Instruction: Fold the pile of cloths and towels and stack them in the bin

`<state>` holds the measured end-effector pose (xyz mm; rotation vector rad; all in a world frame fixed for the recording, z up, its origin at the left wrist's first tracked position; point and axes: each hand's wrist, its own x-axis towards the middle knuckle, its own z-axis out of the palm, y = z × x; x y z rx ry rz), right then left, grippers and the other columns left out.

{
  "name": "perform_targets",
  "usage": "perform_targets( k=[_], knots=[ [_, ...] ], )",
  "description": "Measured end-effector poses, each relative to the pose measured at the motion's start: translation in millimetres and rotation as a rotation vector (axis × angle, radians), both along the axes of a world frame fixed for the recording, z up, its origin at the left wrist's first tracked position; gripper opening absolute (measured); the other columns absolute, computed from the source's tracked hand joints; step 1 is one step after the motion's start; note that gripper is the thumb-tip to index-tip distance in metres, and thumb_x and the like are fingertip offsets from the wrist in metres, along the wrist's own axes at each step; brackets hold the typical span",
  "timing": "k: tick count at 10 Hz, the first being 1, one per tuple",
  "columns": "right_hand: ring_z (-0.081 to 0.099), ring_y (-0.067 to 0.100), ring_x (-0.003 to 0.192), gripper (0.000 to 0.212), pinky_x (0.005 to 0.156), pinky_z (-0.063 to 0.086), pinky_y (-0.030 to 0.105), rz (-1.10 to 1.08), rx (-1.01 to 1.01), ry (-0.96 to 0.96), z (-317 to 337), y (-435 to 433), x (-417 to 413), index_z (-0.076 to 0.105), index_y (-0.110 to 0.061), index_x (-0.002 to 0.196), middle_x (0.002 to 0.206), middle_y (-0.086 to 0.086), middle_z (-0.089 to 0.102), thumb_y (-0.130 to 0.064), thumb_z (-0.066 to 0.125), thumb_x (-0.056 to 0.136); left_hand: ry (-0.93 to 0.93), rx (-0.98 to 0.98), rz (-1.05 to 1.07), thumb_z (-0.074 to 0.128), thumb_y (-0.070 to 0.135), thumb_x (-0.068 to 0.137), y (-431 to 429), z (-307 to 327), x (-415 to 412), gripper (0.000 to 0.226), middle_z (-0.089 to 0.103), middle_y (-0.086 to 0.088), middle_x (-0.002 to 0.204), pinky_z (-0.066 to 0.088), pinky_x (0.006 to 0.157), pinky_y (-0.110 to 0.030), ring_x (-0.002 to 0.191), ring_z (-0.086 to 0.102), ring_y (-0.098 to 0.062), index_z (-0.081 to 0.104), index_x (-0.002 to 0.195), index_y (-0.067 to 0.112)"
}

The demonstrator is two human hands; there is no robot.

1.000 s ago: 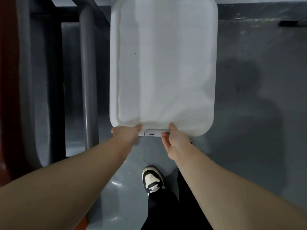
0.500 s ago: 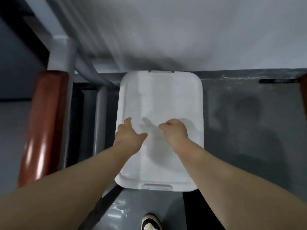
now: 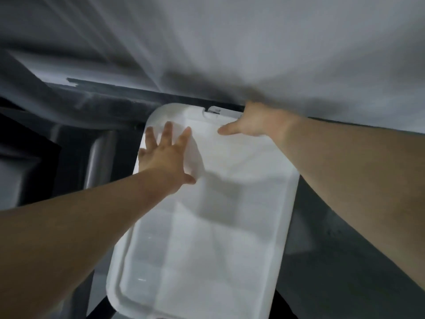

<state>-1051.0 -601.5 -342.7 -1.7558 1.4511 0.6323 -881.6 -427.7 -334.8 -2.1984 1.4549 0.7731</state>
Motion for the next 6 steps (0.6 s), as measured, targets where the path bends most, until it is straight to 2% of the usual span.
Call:
perform_targets(
  k=[1, 2, 3, 4, 5, 6],
  knots=[
    [0.066, 0.026, 0.096, 0.092, 0.090, 0.057, 0.042, -0.015, -0.045, -0.033, -2.6, 0.8, 6.1, 0.063, -0.021, 0.117, 0.108, -0.002, 0.066, -0.081, 0.082, 0.049, 0.003, 0.007, 0.008, 0.085, 0.061, 0.070, -2.3, 0.2, 0.4, 0.131, -0.019, 0.007, 0.167, 0.027, 0.118, -0.059, 0.153, -0.015, -0.042, -0.014, 0.156, 0.048],
    [0.058, 0.030, 0.125, 0.068, 0.110, 0.044, 0.042, -0.013, -0.370, -0.121, -4.4, 47.4, -6.4, 0.057, -0.020, 0.140, 0.138, 0.004, 0.059, -0.058, 0.074, 0.086, 0.007, 0.013, -0.001, 0.083, 0.062, 0.072, -1.6, 1.4, -0.9, 0.131, -0.021, 0.006, 0.167, 0.026, 0.119, -0.059, 0.153, -0.016, -0.043, -0.016, 0.156, 0.046],
    [0.016, 0.023, 0.160, 0.069, 0.130, 0.010, 0.039, 0.078, -0.499, -0.128, -6.3, 98.4, -18.4, 0.024, -0.019, 0.165, 0.172, 0.002, 0.024, -0.041, 0.051, 0.105, 0.002, 0.014, -0.004, 0.082, 0.061, 0.073, 0.1, 1.8, -1.2, 0.131, -0.022, 0.005, 0.167, 0.026, 0.119, -0.058, 0.153, -0.017, -0.043, -0.017, 0.156, 0.046],
    [-0.003, 0.021, 0.162, 0.074, 0.131, -0.001, 0.039, 0.096, -0.432, -0.069, -4.5, 106.6, -15.6, 0.009, -0.019, 0.167, 0.176, 0.001, 0.005, -0.042, 0.044, 0.106, 0.014, 0.034, -0.016, 0.084, 0.061, 0.072, 0.1, 6.1, -2.1, 0.132, -0.022, 0.005, 0.167, 0.028, 0.118, -0.058, 0.153, -0.016, -0.043, -0.017, 0.156, 0.046],
    [-0.004, 0.024, 0.162, 0.082, 0.131, 0.002, 0.040, 0.085, -0.366, -0.078, 7.0, 98.2, -9.1, 0.007, -0.018, 0.167, 0.175, 0.002, 0.003, -0.043, 0.051, 0.102, 0.028, 0.017, -0.004, 0.084, 0.062, 0.070, 1.0, 10.2, 2.8, 0.131, -0.019, 0.008, 0.166, 0.033, 0.115, -0.059, 0.154, -0.014, -0.041, -0.016, 0.155, 0.048],
    [0.005, 0.028, 0.161, 0.087, 0.130, 0.013, 0.043, 0.095, -0.280, -0.090, 29.7, 94.3, -12.5, 0.015, -0.018, 0.165, 0.174, 0.005, 0.009, -0.047, 0.061, 0.097, 0.094, 0.009, 0.018, 0.081, 0.059, 0.075, 4.8, 22.6, 3.0, 0.123, -0.011, 0.007, 0.169, 0.035, 0.115, -0.063, 0.155, -0.007, -0.036, -0.011, 0.157, 0.046]
  ],
)
